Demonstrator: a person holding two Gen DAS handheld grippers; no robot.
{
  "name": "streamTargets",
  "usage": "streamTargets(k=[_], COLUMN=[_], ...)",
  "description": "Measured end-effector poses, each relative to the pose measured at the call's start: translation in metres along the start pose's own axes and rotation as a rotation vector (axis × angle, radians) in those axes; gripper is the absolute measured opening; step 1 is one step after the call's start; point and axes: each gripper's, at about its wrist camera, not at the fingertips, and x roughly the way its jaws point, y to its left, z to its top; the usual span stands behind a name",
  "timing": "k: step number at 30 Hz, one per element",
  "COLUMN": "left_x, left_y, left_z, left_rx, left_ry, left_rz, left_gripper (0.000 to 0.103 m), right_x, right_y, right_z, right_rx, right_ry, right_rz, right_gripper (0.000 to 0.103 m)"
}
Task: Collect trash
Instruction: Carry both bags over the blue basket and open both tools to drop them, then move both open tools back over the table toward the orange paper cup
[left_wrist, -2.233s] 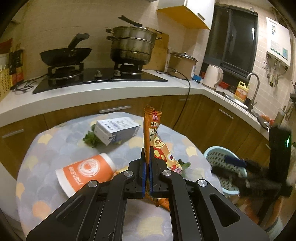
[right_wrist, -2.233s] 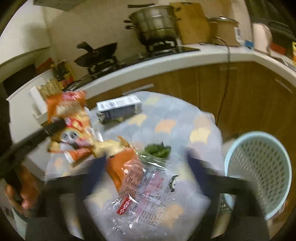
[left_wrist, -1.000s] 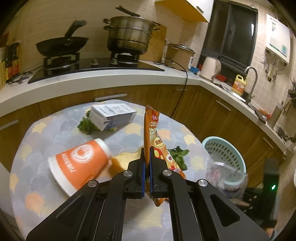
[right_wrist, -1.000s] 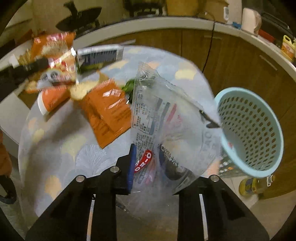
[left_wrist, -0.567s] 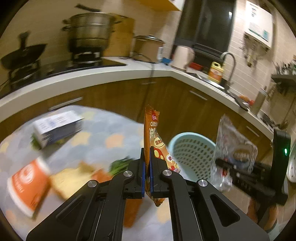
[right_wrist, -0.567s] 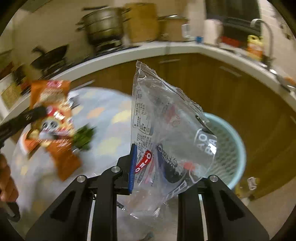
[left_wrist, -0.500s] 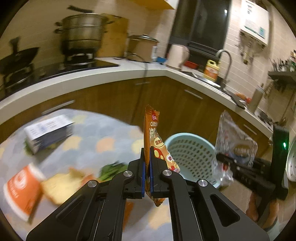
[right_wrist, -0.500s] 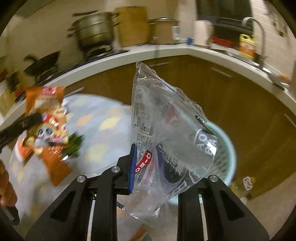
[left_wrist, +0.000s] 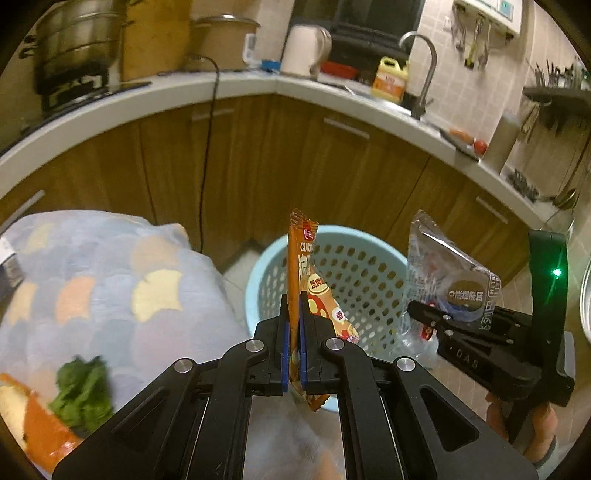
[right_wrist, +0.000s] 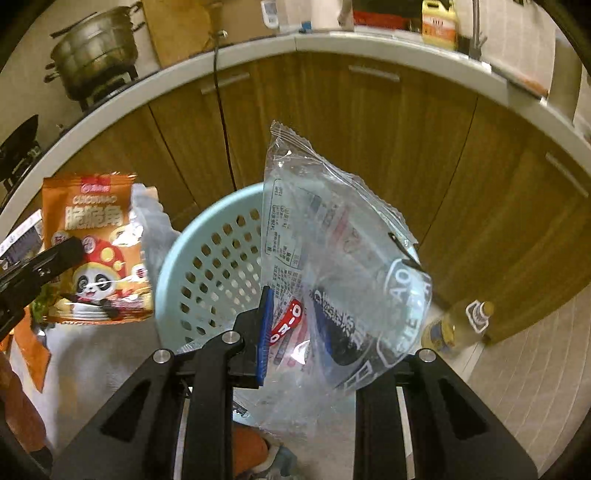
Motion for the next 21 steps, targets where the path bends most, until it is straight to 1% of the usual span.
streamTargets(k=[1, 3, 4, 5, 6, 7, 8, 10, 13, 16, 21], left_x=[0.005, 0.014, 0.019, 0.022, 0.024, 0.025, 0.025, 0.026, 0.021, 0.013, -0.008], left_y=[-0.002, -0.004, -0.006, -0.006, -0.007, -0.006, -0.006, -0.003, 0.005, 0.008, 0.009], left_z=[0.000, 0.000, 0.000, 0.000, -0.002, -0.004, -0.005, -0.010, -0.012, -0.011, -0.014], left_rx=[0.004, 0.012, 0.016, 0.018, 0.018, 0.024, 0.031, 0.036, 0.012, 0.005, 0.006], left_ry=[0.007, 0.021, 0.036, 0.047, 0.045, 0.043, 0.048, 0.064, 0.061, 0.045, 0.012], left_rz=[0.001, -0.001, 0.000, 0.003, 0.006, 0.005, 0.000, 0.001, -0.007, -0.006, 0.003], left_gripper=[0.002, 0.004, 0.016, 0.038, 0.045, 0.049, 0.049, 0.049, 0.049, 0.049, 0.049], right_x=[0.004, 0.010, 0.014, 0.018, 0.020, 0.023, 0.024, 0.025, 0.025, 0.019, 0.001], right_y=[0.001, 0.003, 0.003, 0.000, -0.002, -0.006, -0.009, -0.013, -0.017, -0.016, -0.002], right_z=[0.000, -0.001, -0.001, 0.001, 0.001, 0.001, 0.000, 0.000, -0.001, -0.002, 0.000], right_rx=[-0.006, -0.009, -0.001, 0.016, 0.030, 0.043, 0.049, 0.049, 0.056, 0.045, 0.019], right_ry=[0.010, 0.022, 0.035, 0.050, 0.058, 0.060, 0.063, 0.064, 0.066, 0.051, 0.012], right_rz=[-0.002, -0.008, -0.001, 0.012, 0.026, 0.041, 0.049, 0.032, 0.036, 0.021, 0.043], right_gripper=[0.022, 0.023, 0.030, 0.046, 0.057, 0.065, 0.065, 0.065, 0.065, 0.065, 0.065])
